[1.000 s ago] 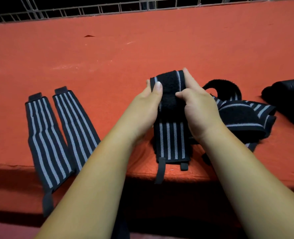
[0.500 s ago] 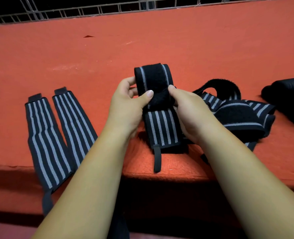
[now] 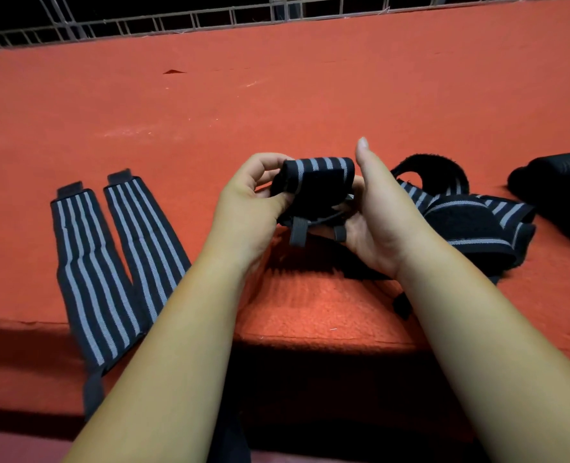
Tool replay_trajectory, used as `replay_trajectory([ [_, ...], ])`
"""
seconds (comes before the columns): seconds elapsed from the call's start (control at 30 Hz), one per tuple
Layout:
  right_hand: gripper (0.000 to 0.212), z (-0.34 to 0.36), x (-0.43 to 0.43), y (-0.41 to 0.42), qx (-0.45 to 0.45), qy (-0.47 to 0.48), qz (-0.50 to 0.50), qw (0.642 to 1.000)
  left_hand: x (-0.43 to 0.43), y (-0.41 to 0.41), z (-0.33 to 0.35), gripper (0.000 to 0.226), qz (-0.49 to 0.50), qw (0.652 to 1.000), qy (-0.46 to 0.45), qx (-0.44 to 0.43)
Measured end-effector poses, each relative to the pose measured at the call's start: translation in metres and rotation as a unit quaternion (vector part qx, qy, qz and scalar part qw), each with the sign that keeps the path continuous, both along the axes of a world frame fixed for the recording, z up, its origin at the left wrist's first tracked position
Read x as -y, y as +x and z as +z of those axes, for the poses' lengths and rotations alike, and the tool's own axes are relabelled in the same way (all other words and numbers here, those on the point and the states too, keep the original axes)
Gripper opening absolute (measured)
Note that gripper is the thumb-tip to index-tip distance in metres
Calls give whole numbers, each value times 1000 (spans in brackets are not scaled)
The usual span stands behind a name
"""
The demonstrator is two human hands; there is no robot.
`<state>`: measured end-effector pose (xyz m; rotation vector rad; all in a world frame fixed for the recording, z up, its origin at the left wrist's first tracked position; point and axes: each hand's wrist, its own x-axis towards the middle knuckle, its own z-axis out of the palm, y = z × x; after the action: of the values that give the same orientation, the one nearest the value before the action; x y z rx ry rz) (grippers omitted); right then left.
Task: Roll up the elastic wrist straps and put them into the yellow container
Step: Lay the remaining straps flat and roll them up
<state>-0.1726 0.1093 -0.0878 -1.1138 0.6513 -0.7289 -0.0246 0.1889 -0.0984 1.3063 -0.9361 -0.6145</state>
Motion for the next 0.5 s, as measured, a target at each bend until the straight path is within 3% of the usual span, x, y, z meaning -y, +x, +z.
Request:
replay_trajectory([
  [0.2, 22, -2, 3, 7, 40, -4, -10, 999, -2, 1, 3, 44, 22, 999, 7, -31],
  [0.33, 29, 0, 1, 22, 78, -11, -7, 997, -5, 6, 11, 37, 85, 991, 20, -102],
  [0.4, 31, -1, -1, 33, 82, -41, -7, 996, -10, 12, 16, 23, 92, 986, 18, -140],
  [0.5, 30, -6, -6, 49, 72, -76, 5, 994, -17, 19, 17, 36, 75, 985, 45, -150],
])
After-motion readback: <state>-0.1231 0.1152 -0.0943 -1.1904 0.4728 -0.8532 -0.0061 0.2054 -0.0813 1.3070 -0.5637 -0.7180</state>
